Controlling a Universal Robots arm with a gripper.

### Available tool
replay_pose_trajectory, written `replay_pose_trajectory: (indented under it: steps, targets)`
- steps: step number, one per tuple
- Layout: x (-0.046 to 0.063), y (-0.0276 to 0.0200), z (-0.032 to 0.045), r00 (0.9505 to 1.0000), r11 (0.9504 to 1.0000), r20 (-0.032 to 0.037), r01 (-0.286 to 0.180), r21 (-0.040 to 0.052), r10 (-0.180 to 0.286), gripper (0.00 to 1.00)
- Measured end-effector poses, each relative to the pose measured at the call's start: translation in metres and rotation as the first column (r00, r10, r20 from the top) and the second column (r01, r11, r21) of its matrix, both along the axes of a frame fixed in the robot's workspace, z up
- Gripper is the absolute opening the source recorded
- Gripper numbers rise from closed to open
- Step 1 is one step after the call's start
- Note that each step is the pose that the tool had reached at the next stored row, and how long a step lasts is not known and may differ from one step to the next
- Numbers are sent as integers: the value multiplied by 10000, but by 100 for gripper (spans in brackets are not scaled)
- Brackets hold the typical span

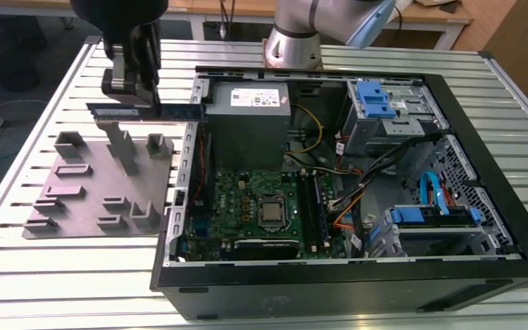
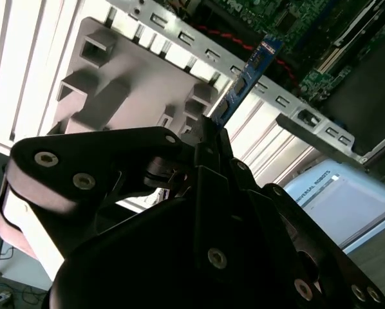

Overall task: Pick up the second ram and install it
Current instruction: 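Pick up the second ram and move it above second insertion slot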

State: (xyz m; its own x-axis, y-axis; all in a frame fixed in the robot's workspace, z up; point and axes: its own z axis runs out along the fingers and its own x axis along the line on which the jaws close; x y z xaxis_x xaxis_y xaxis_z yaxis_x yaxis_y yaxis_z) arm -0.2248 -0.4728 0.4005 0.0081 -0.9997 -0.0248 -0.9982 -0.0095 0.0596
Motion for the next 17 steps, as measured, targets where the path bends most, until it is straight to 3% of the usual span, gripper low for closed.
replay_pose_trajectory:
  steps: [17]
  targets:
    - [581, 0, -1, 10000, 10000, -84, 0, 0, 0, 11]
